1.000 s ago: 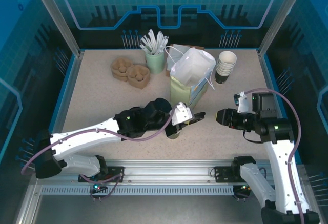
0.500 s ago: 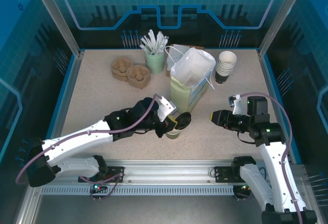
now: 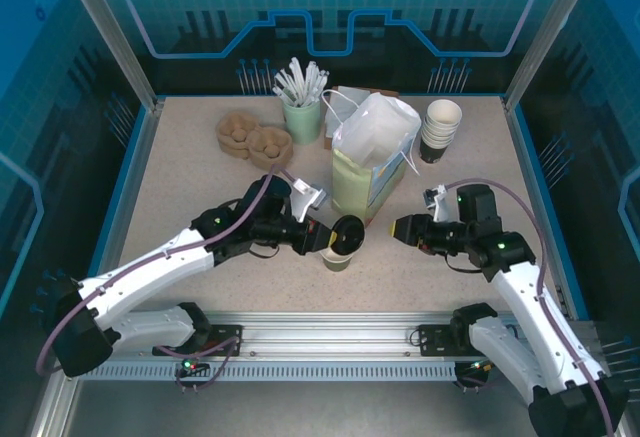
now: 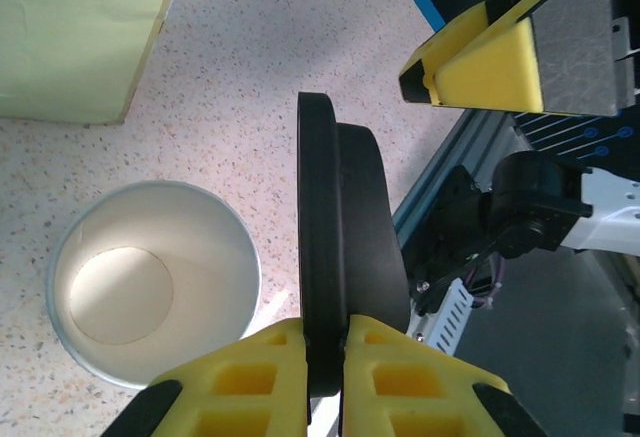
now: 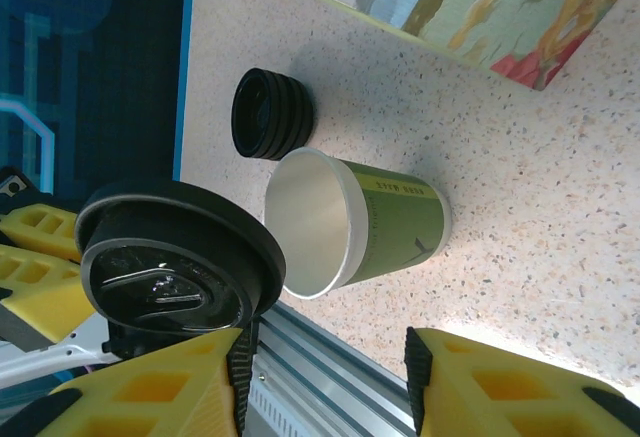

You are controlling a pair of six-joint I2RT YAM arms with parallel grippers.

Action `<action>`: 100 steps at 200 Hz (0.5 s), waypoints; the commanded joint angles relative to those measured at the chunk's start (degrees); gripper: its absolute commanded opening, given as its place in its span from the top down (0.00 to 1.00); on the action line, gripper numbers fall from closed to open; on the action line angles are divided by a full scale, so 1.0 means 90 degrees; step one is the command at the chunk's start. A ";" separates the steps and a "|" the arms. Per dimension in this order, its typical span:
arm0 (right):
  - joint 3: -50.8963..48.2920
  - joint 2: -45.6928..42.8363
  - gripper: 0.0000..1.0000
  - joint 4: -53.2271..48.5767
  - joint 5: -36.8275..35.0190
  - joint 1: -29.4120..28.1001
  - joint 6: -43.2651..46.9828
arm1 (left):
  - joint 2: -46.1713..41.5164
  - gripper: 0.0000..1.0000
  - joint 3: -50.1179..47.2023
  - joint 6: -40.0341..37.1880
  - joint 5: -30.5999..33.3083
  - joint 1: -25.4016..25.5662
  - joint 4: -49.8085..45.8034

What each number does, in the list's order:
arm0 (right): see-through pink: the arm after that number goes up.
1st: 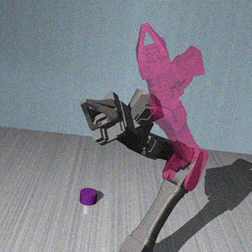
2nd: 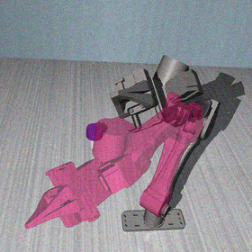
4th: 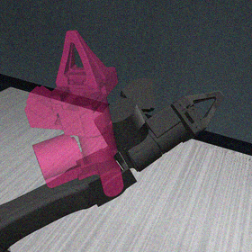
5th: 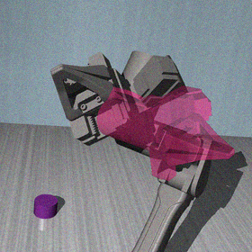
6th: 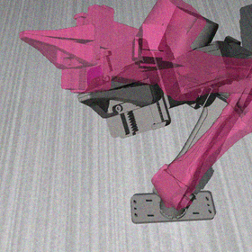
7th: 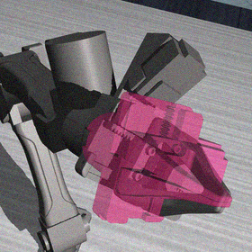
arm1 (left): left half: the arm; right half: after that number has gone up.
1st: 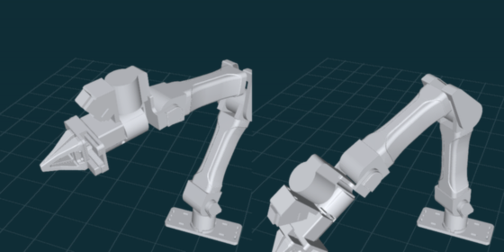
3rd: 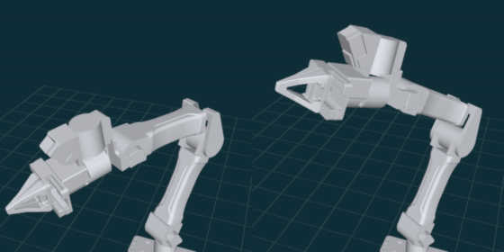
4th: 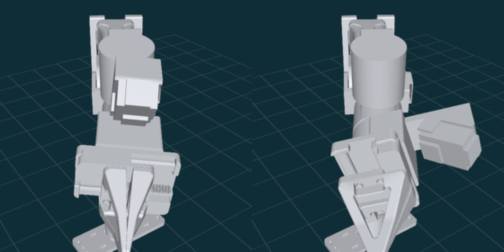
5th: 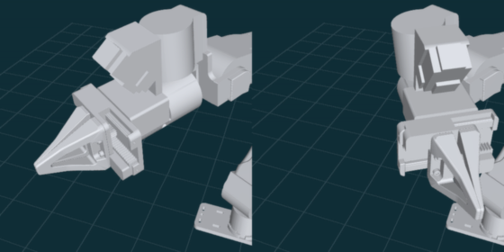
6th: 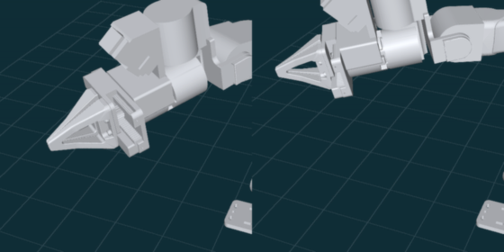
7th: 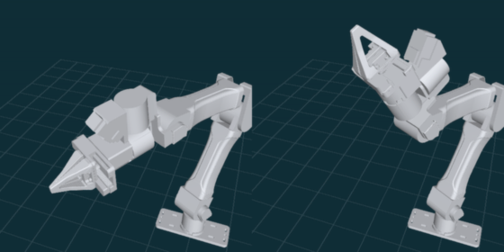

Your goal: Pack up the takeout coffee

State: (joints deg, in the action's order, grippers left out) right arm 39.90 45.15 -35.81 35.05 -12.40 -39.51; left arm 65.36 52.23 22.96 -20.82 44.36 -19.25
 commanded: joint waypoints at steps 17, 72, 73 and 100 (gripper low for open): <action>-0.0023 0.0321 0.54 0.0815 0.0287 -0.0171 -0.0304 | -0.0129 0.86 -0.0117 0.0520 -0.0754 -0.0364 -0.0168; 0.0022 0.0863 0.54 0.1221 0.0273 -0.0605 -0.0444 | 0.0043 0.86 -0.0334 0.1183 -0.1348 -0.0710 0.0136; 0.0021 0.0872 0.54 0.1223 0.0275 -0.0605 -0.0444 | 0.0047 0.86 -0.0339 0.1191 -0.1358 -0.0715 0.0141; -0.0001 0.1035 0.54 0.1308 0.0305 -0.0691 -0.0449 | 0.0184 0.86 -0.0421 0.1329 -0.1614 -0.0827 0.0197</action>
State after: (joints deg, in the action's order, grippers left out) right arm 39.81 53.65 -26.13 36.49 -17.61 -42.89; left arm 66.06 49.60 31.83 -30.76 38.09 -18.98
